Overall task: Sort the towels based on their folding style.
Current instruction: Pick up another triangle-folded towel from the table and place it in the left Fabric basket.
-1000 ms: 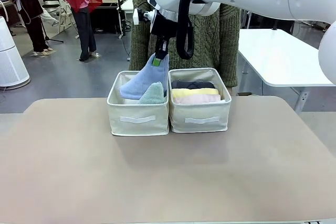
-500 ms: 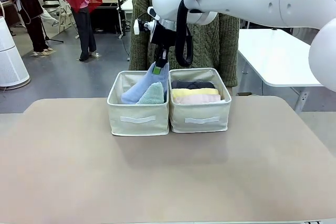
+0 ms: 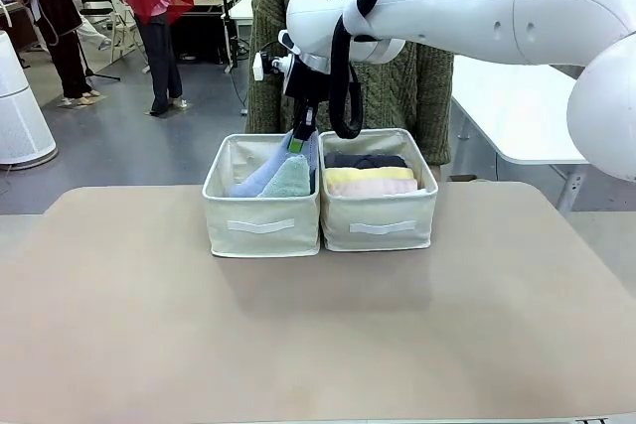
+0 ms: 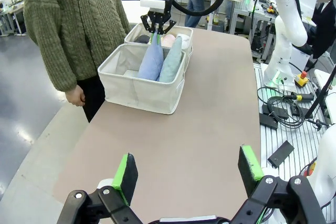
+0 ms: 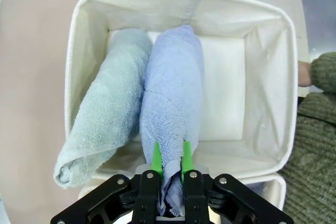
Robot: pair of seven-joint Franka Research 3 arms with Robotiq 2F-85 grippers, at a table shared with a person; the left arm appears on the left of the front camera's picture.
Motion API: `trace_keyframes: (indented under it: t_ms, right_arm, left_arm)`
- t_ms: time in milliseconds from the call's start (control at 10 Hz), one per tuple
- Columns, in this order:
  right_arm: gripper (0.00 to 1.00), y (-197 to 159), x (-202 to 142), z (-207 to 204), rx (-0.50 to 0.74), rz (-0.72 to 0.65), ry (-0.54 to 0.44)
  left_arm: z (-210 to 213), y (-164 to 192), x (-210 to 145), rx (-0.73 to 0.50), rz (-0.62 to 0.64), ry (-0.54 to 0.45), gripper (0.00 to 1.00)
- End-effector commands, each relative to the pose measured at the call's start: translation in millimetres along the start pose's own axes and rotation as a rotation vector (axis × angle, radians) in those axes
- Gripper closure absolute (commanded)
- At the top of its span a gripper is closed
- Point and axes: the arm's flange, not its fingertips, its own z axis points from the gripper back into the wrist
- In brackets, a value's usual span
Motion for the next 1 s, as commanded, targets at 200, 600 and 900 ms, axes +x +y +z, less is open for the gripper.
trace_keyframes:
  t_ms: [200, 600, 900]
  right_arm:
    - [0.85, -10.5, 7.7, -7.8, 0.029, 0.008, -0.057]
    - [0.25, -11.0, 6.9, -9.2, 0.041, 0.004, -0.07]
    - [0.0, -10.3, 5.8, -8.3, 0.047, 0.002, -0.064]
  left_arm:
    - [-0.7, -3.7, -2.7, 0.007, -0.01, 0.022, 0.0]
    - [-0.7, -3.7, -2.7, 0.007, -0.01, 0.022, 0.0]
    - [-0.7, -3.7, -2.7, 0.007, -0.01, 0.022, 0.0]
